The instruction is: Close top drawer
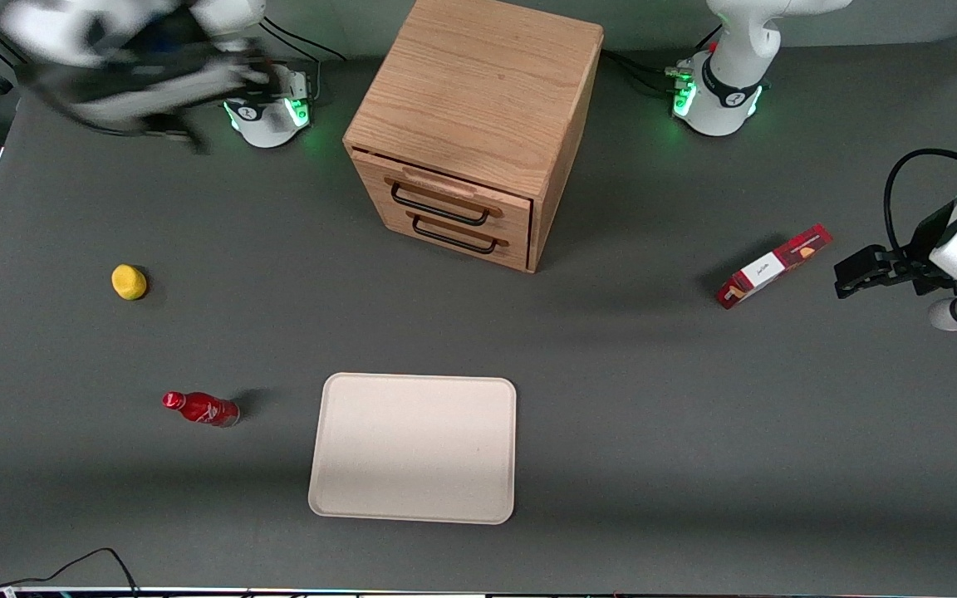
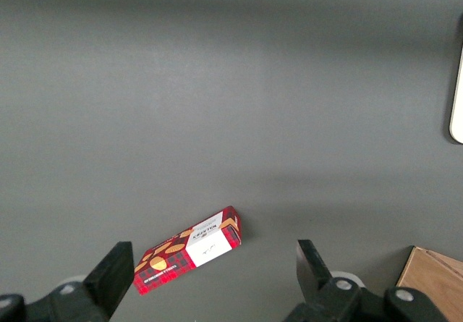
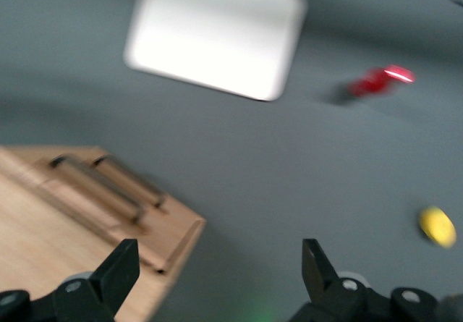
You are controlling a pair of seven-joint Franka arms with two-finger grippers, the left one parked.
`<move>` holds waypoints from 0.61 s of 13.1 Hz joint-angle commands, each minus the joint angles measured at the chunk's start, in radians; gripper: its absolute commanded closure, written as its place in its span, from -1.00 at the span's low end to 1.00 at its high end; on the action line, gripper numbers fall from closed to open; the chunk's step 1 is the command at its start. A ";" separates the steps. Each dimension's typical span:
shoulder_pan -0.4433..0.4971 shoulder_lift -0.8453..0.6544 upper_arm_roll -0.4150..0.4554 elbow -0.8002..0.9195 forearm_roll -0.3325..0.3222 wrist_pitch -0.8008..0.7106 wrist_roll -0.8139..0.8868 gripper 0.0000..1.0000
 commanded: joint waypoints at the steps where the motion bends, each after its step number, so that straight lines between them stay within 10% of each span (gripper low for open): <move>1: 0.004 -0.011 -0.183 0.003 -0.040 -0.045 0.047 -1.00; 8: -0.005 0.048 -0.390 -0.121 -0.039 -0.009 0.027 -1.00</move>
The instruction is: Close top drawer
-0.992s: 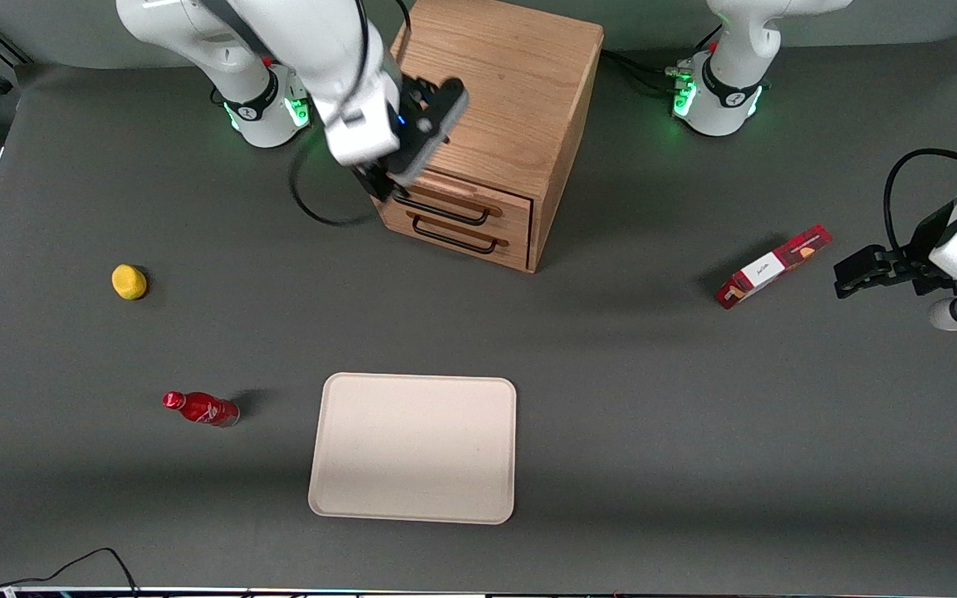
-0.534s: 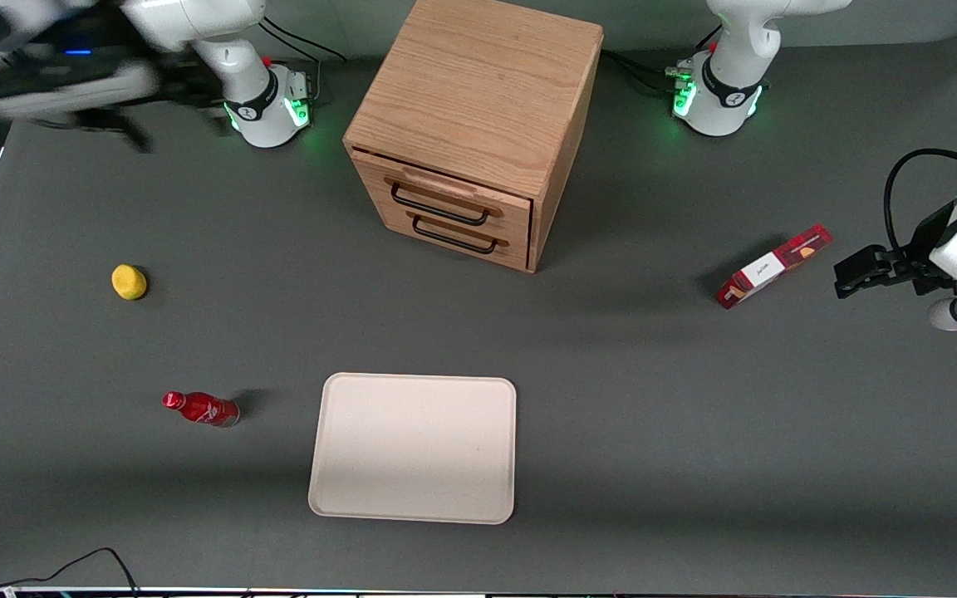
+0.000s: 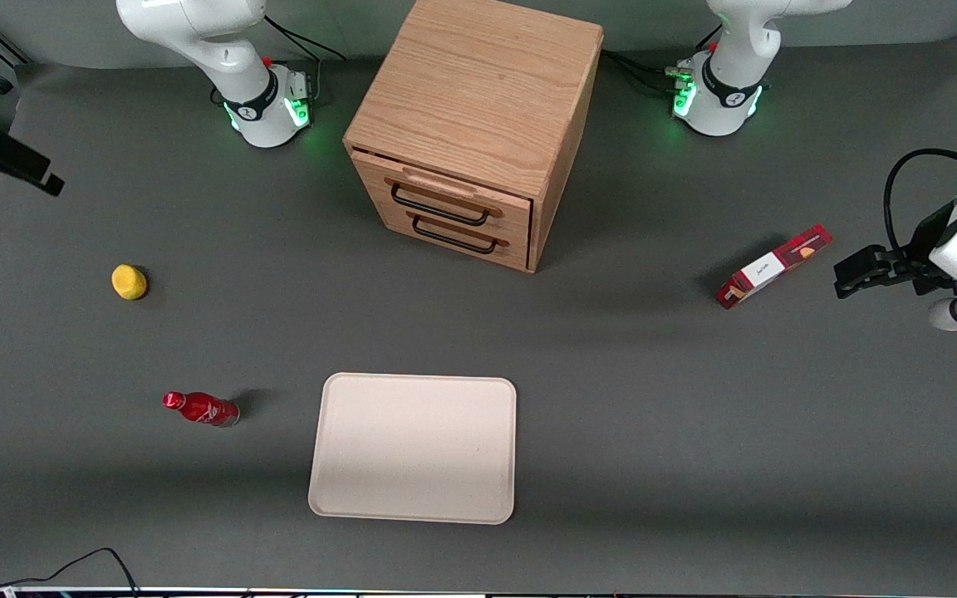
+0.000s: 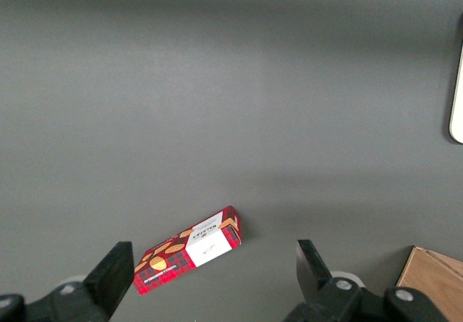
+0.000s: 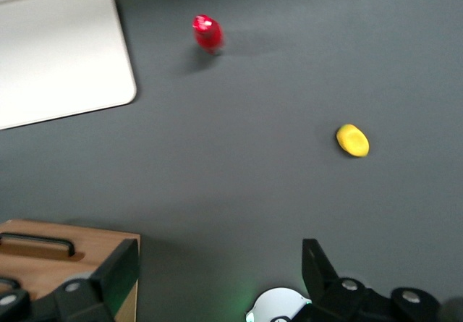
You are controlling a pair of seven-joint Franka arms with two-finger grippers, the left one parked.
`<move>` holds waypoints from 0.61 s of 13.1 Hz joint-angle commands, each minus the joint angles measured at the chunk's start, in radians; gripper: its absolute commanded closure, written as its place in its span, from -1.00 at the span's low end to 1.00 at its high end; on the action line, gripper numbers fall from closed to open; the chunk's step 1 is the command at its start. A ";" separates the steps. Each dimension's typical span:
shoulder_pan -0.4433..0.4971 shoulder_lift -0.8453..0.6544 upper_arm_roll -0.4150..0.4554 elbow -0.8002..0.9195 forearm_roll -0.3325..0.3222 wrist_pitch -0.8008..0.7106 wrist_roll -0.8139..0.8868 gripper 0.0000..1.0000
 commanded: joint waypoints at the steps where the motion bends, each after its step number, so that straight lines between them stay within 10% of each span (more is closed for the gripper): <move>1: 0.013 -0.009 -0.011 -0.089 -0.016 0.061 0.023 -1.00; 8: 0.010 0.001 0.027 -0.059 -0.040 0.070 -0.034 -1.00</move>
